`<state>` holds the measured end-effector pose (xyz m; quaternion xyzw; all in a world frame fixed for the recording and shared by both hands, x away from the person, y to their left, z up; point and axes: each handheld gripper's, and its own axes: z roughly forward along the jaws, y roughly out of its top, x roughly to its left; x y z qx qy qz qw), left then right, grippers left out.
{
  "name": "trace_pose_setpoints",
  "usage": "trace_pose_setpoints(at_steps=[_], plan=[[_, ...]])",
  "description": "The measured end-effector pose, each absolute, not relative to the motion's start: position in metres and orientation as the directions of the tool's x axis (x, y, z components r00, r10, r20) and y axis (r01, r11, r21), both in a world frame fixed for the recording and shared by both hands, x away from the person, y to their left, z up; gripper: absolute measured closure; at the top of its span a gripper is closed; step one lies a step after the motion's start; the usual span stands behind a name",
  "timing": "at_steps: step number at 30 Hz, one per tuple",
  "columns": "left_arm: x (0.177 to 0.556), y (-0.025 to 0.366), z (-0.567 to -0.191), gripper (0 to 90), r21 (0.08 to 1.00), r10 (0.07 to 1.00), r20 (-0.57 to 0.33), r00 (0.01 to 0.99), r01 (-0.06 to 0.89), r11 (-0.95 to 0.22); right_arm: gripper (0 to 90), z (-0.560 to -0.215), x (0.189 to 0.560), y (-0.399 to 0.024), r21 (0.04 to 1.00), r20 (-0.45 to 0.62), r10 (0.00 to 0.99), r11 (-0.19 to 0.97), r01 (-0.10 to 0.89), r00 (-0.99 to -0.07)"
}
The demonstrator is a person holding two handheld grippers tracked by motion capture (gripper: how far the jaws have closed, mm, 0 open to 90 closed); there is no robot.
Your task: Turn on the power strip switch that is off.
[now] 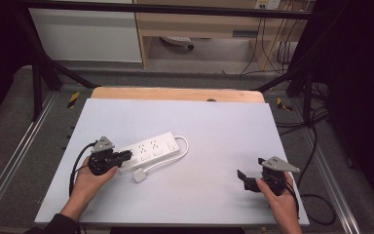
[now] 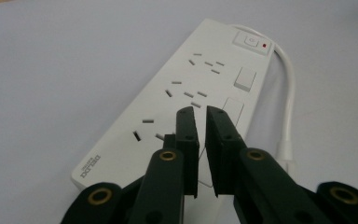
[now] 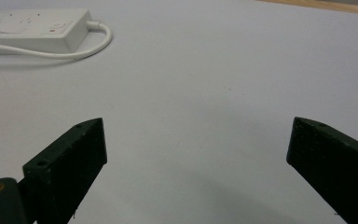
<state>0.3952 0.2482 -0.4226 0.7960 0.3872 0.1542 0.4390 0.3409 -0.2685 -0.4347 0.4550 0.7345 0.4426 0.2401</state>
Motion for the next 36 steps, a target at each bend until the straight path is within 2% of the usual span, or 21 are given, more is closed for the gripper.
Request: trace_pose_setpoints(at_steps=[7, 18, 36], plan=[[0.397, 0.249, -0.423, 90.0, 0.820, 0.758, -0.095, 0.645, 0.483, -0.307, 5.1, -0.435, 0.341, -0.268, 0.868, 0.042, 0.881, 0.202, 0.454, -0.472], [0.400, 0.248, -0.426, 90.0, 0.817, 0.764, -0.112, 0.635, 0.497, -0.293, 5.1, -0.435, 0.341, -0.268, 0.868, 0.042, 0.881, 0.201, 0.455, -0.471], [0.402, 0.238, -0.434, 90.0, 0.786, 0.728, -0.114, 0.676, 0.509, -0.350, 4.9, -0.436, 0.341, -0.268, 0.866, 0.049, 0.881, 0.197, 0.460, -0.470]])
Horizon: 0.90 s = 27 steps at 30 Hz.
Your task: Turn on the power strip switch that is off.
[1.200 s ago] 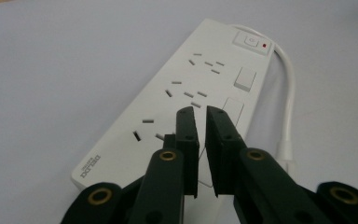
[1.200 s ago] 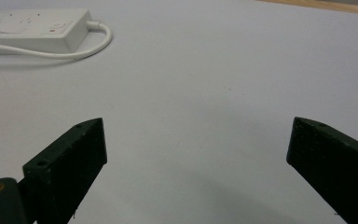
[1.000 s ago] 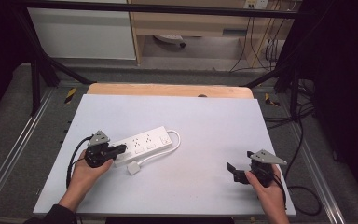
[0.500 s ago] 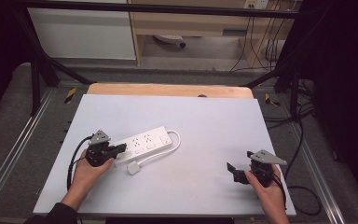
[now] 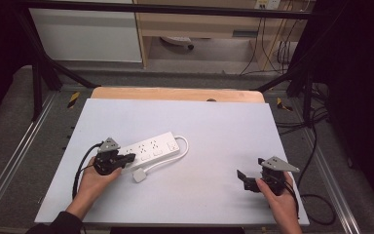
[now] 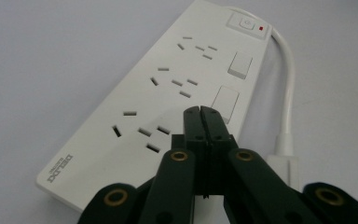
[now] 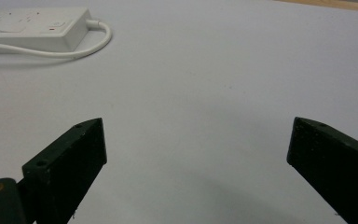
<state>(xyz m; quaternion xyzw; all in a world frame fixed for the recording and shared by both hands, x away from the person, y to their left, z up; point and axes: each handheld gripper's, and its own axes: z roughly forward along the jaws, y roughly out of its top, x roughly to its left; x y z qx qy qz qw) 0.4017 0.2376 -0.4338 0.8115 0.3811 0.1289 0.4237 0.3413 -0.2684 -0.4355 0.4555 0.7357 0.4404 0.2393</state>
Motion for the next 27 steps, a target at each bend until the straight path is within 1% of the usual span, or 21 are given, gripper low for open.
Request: trace_pose_setpoints(at_steps=[27], plan=[[0.4019, 0.2315, -0.4332, 90.0, 0.787, 0.710, -0.104, 0.696, 0.494, -0.370, 4.9, -0.4347, 0.3409, -0.2692, 0.869, 0.054, 0.880, 0.191, 0.456, -0.471]])
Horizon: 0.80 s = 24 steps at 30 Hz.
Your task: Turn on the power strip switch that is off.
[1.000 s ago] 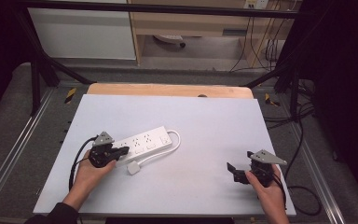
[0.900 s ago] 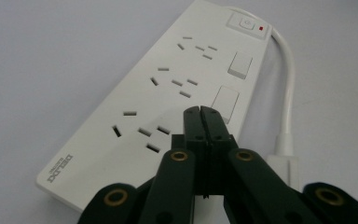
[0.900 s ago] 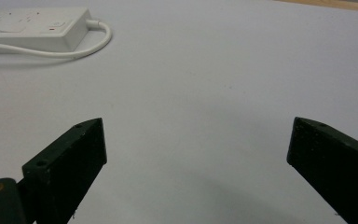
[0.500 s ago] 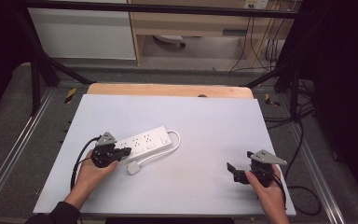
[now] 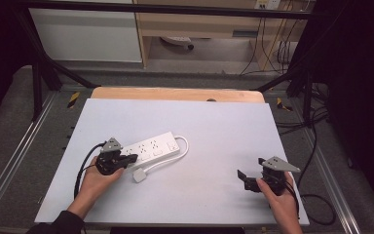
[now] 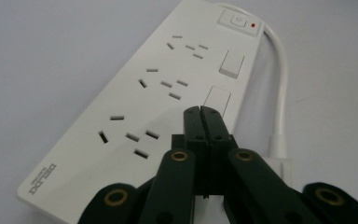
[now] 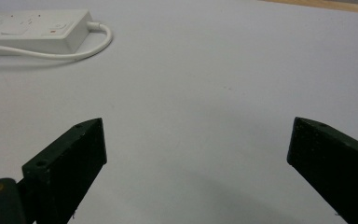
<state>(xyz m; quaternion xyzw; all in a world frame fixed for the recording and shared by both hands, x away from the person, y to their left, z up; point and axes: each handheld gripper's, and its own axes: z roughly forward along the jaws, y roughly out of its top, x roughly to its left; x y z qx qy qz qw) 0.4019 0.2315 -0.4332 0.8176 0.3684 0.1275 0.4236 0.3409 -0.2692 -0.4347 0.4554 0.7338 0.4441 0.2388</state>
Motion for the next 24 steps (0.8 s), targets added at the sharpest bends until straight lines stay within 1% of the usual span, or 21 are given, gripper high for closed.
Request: trace_pose_setpoints(at_steps=[12, 16, 24], plan=[[0.4047, 0.2299, -0.4327, 90.0, 0.785, 0.711, -0.094, 0.697, 0.491, -0.378, 4.8, -0.4351, 0.3414, -0.2685, 0.867, 0.049, 0.879, 0.197, 0.457, -0.474], [0.4042, 0.2282, -0.4335, 90.0, 0.781, 0.707, -0.105, 0.700, 0.498, -0.377, 4.8, -0.4344, 0.3406, -0.2686, 0.867, 0.053, 0.879, 0.195, 0.458, -0.474], [0.4034, 0.2273, -0.4326, 90.0, 0.778, 0.708, -0.087, 0.701, 0.491, -0.391, 4.8, -0.4343, 0.3407, -0.2683, 0.868, 0.050, 0.878, 0.198, 0.455, -0.476]])
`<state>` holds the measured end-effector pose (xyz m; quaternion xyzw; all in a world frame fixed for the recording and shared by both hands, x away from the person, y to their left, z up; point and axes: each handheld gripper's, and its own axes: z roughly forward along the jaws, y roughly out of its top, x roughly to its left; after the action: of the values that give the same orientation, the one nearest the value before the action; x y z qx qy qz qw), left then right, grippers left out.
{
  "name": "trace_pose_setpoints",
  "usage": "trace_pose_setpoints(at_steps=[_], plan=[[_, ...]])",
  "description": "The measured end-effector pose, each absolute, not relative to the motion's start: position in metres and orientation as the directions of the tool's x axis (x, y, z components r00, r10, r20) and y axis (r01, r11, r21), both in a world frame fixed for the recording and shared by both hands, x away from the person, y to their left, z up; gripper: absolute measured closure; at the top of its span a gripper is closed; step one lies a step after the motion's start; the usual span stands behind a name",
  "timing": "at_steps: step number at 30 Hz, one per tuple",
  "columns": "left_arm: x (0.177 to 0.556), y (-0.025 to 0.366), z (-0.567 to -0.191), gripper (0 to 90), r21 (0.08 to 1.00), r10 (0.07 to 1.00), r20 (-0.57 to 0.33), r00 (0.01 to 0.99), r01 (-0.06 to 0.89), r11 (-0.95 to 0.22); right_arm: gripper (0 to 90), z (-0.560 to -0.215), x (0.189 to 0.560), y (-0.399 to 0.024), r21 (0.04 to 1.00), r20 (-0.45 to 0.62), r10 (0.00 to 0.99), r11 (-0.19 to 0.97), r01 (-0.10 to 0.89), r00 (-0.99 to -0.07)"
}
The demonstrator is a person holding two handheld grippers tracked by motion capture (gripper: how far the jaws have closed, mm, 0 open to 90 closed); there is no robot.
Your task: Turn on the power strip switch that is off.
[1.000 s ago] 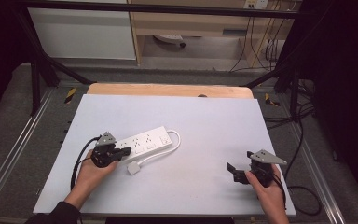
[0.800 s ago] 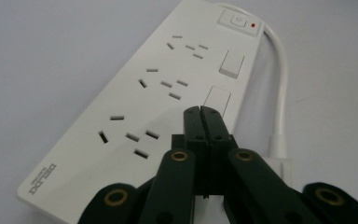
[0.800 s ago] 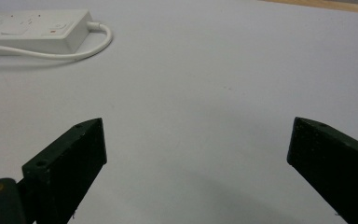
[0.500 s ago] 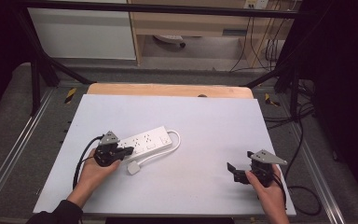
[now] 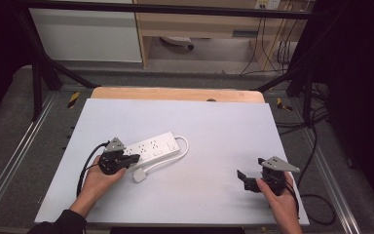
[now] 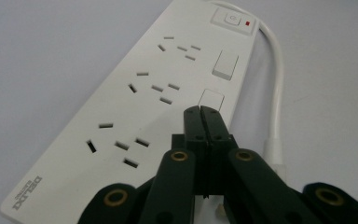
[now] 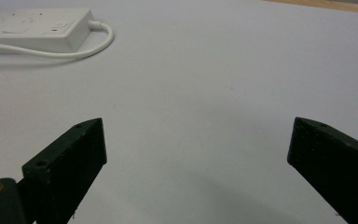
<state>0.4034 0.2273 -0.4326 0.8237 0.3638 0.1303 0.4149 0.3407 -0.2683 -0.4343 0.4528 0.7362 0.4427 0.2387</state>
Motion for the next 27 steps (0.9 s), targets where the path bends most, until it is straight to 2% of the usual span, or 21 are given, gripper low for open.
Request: trace_pose_setpoints(at_steps=[27], plan=[[0.4056, 0.2311, -0.4340, 90.0, 0.765, 0.716, -0.108, 0.690, 0.517, -0.383, 4.5, -0.4351, 0.3410, -0.2680, 0.861, 0.051, 0.875, 0.206, 0.465, -0.481]])
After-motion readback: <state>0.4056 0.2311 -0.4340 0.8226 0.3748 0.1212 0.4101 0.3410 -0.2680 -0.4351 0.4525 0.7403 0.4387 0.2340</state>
